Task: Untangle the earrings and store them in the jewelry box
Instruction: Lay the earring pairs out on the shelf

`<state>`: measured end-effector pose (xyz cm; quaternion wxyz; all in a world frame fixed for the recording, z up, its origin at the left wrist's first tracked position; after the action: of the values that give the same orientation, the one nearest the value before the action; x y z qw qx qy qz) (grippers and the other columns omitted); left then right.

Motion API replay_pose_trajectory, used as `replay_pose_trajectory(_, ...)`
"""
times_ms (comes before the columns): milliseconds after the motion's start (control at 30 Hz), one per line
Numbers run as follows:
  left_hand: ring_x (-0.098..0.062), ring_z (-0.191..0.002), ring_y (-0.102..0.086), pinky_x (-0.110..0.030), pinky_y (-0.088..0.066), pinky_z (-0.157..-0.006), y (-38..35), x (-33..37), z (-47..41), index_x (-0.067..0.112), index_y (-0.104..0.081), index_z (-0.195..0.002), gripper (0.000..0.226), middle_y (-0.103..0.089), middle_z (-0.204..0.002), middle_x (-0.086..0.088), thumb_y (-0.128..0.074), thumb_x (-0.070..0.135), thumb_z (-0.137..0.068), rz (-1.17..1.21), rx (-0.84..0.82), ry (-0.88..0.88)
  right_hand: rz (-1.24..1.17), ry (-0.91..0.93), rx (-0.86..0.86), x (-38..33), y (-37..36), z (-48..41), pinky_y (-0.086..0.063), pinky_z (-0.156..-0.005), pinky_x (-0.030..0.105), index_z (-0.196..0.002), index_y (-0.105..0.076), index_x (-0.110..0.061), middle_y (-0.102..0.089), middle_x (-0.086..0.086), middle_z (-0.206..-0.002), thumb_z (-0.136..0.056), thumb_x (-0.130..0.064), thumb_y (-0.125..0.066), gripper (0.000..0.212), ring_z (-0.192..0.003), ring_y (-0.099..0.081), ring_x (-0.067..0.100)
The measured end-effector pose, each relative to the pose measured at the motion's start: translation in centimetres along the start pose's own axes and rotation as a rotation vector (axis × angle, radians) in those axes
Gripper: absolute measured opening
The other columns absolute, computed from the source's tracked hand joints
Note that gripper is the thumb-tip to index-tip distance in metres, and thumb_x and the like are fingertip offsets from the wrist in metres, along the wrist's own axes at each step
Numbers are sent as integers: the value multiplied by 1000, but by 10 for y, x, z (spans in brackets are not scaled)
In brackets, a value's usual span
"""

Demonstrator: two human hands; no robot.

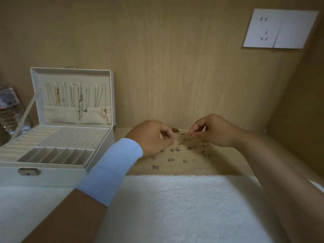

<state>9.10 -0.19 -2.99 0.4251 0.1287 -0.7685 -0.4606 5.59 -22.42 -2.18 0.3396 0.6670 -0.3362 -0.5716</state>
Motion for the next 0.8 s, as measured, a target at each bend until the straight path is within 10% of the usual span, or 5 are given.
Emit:
replay_pose_trajectory(500, -6, -96, -53, -29, -48, -91, -81, 37, -71, 40, -74, -90, 15, -62, -83, 19, -64, 32, -83, -210, -142, -129, 146, -187, -338, 43, 14, 9, -47, -76, 17, -90, -78, -28, -68, -13, -74, -73, -13, -86, 24, -69, -59, -2)
replay_pose_trajectory(800, 2, -80, -60, -27, -53, -84, -75, 36, -67, 35, -73, -85, 8, -66, -81, 20, -72, 31, -78, -32, -156, -114, 125, -196, -352, 48, 7, 8, -48, -89, 21, -82, -80, -31, -76, -13, -87, -75, -27, -86, 10, -91, -66, 2)
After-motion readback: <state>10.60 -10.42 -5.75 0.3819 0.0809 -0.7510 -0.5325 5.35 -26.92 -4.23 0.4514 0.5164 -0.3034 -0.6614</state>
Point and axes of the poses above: each hand's wrist, its own z-axis away from the middle knuckle, its own y-axis out of the back of the hand, x = y × z, the point moved 2 cm from there along -z, towards the middle knuckle
